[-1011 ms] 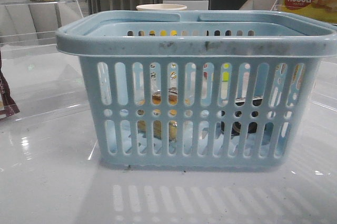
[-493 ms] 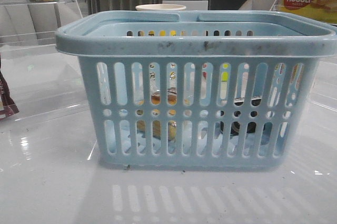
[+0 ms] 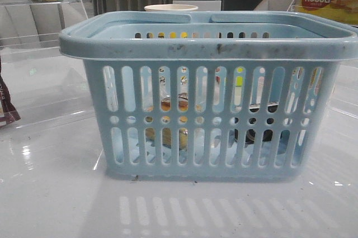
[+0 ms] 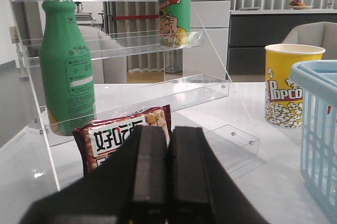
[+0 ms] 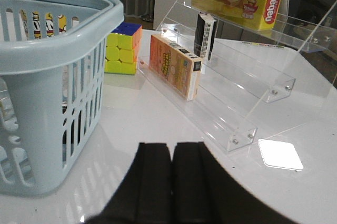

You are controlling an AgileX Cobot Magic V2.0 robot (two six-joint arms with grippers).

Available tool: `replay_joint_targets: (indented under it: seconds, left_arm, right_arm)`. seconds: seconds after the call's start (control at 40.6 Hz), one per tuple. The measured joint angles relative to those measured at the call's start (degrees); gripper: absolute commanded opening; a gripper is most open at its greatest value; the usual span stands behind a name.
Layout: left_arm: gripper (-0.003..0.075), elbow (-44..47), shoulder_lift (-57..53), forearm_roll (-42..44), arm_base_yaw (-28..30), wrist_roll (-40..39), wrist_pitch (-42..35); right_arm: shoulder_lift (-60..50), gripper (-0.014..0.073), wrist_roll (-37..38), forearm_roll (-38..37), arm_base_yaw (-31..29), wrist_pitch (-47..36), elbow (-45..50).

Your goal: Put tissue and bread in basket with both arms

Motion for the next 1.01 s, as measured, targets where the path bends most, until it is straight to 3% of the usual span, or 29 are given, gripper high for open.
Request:
replay_joint_targets:
  seconds: [0.32, 1.011]
  left_arm:
    - [0.0093, 0.0, 0.0, 0.0, 0.0, 0.0, 0.0]
    - [0.0093, 0.0, 0.0, 0.0, 0.0, 0.0, 0.0]
  right_arm:
    - [0.0, 0.0027, 3.93, 0.0, 0.0, -7.56, 0.0]
    - [0.0, 0.0027, 6.85, -1.95, 0.0, -7.56, 0.0]
